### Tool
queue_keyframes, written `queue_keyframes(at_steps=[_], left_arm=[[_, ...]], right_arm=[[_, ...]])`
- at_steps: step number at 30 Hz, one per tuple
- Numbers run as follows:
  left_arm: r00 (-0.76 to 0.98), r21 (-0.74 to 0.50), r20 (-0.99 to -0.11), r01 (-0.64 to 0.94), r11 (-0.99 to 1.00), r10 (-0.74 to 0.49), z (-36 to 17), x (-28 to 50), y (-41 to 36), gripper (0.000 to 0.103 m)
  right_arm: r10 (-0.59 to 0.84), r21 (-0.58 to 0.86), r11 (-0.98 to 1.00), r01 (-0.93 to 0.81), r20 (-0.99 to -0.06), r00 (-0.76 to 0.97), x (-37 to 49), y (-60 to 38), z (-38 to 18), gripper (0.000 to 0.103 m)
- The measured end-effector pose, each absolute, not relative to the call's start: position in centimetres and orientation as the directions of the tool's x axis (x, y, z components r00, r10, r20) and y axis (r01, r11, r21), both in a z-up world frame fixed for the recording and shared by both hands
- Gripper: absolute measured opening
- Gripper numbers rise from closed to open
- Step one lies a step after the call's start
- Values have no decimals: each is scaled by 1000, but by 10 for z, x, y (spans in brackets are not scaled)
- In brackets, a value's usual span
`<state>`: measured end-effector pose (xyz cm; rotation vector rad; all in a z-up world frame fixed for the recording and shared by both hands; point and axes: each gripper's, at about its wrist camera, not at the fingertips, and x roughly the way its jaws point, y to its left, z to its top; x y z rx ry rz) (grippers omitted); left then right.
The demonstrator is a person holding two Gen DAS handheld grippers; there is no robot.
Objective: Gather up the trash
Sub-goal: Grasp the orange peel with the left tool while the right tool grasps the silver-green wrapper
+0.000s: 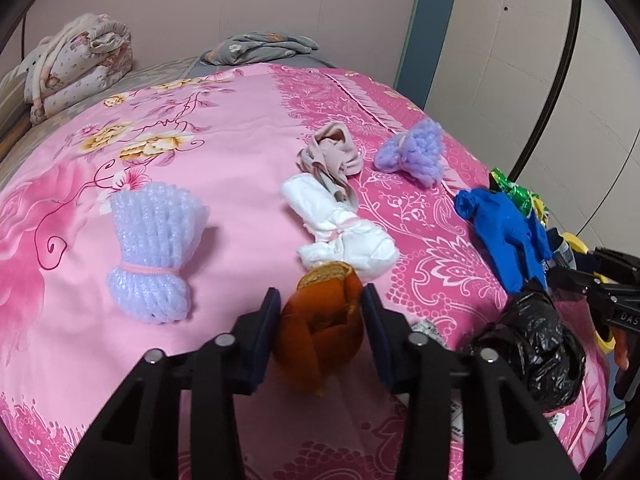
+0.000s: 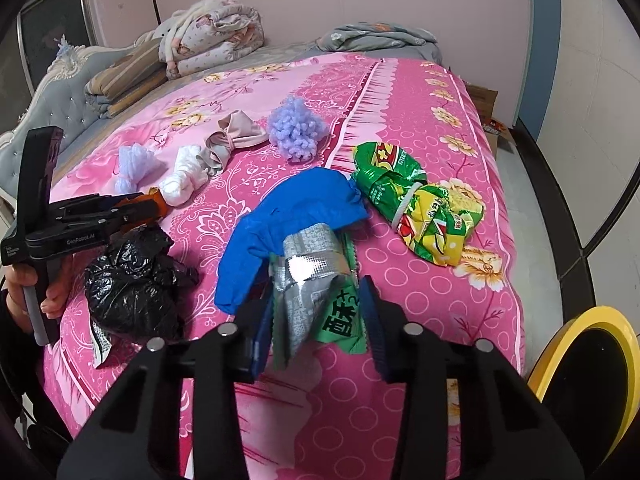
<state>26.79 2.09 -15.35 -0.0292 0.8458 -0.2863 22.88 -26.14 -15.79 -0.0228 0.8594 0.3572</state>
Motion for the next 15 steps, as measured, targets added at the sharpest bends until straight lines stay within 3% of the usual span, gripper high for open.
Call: queue_keyframes(at_steps=[15], left_arm=[[663,-121,-711,213,969,-235,-137,255,23,33]], right_arm=[[315,150,940,-307,-731,606,186,-278,-128,30]])
